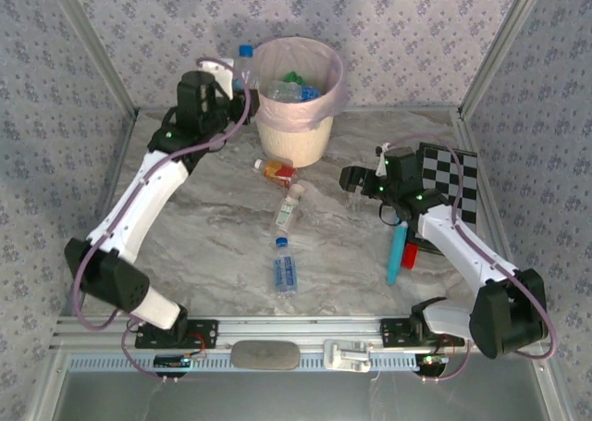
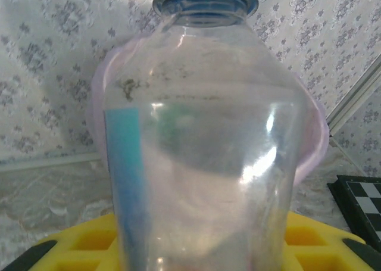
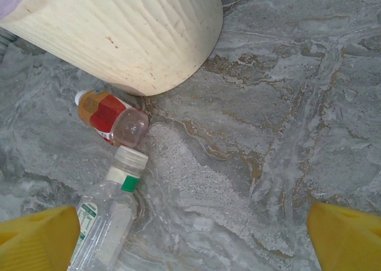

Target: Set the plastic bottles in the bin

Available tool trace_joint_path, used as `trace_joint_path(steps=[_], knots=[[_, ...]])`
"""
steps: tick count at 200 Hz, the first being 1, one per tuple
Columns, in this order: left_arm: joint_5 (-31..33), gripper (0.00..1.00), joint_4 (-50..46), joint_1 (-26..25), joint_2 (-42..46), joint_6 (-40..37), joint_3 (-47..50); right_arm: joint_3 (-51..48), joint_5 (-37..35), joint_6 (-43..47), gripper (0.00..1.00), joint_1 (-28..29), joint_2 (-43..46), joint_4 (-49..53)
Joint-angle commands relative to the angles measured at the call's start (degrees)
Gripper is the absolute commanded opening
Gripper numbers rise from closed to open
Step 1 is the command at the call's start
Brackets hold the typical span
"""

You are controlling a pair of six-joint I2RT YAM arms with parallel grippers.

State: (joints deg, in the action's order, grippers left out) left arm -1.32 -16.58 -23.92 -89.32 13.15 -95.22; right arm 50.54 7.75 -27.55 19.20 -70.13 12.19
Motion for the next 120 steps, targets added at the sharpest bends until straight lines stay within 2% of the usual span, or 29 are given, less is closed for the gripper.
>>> trace_joint_path(steps=[1,54,95,120], knots=[[-3.4,0.42,-3.1,1.0,-5.5,-4.9,-10.6,-1.1,1.1,-1.3,1.0,-0.3,2.5,-0.5],[-4.4,0.42,-10.1,3.5,-22.6,-7.6,-35.8,-2.8,1.0,-2.2,1.0,-0.2,5.4,-1.0],[-6.1,0.43,-21.8,3.8,-37.3,-7.8,-59.8,-4.0,-0.1,-2.0,1.0,-0.1,7.8,-0.2],[-6.1,0.43,-24.0,3.7,-41.2,-7.0,-63.8,-4.7,-0.8,-2.0,1.0,-0.1,9.1,0.0]])
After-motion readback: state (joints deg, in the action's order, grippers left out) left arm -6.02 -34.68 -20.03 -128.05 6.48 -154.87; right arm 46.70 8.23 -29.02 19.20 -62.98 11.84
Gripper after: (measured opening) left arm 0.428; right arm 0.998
